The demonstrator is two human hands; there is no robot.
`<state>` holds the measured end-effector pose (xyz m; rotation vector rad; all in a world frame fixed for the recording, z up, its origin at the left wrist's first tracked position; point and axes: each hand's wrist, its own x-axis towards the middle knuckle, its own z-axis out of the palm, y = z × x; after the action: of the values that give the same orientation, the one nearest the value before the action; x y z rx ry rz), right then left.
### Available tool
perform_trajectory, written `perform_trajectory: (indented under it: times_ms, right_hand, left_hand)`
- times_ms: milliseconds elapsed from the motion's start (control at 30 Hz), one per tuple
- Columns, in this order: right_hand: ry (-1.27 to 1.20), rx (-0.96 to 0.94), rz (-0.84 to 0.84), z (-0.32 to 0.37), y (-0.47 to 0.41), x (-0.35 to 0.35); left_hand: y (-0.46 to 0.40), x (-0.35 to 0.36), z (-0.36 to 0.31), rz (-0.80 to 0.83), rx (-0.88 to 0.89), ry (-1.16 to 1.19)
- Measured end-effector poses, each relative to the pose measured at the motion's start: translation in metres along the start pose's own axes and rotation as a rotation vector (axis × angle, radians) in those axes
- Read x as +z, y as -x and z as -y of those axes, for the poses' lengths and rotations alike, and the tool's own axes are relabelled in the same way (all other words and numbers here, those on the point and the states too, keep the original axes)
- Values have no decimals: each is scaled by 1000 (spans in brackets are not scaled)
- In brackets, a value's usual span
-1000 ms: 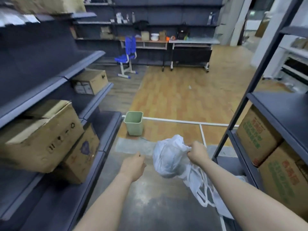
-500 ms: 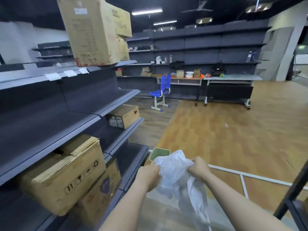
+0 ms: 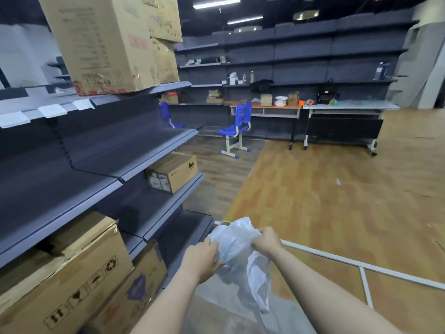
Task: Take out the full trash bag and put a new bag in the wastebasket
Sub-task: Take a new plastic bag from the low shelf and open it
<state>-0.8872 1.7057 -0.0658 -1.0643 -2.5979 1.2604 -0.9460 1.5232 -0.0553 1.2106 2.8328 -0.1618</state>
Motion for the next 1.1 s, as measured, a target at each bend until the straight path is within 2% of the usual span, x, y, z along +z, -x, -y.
perform_trajectory:
  times_ms: [333, 467, 667, 733, 800, 867, 933, 1000, 1100]
  right_hand:
    - [82, 38, 11, 50, -147, -6]
    - [31, 60, -12, 59, -201, -13]
    - [-493, 335, -140, 46, -293, -23]
    - [-638, 427, -118, 41, -331, -27]
    - [-757, 491, -39, 41, -366, -30]
    - [-847, 515, -35, 42, -400, -34]
    - [-931, 532, -20, 39, -435, -32]
    - [-984, 600, 63, 37, -466, -26]
    - [-1012, 647, 217, 53, -492, -26]
  left_hand:
    - [-168, -13, 59, -64, 42, -37]
    - [-232, -17, 67, -68, 74, -44]
    - [-312, -1, 53, -209, 202, 116]
    - [-341, 4, 47, -263, 290, 74]
    - [-364, 7, 46, -287, 302, 5]
    - [-387, 10, 44, -235, 264, 16]
    - [-411, 17, 41, -103, 169, 29]
    - [-432, 30, 36, 9, 41, 55]
    - [-455, 44, 30, 88, -189, 153]
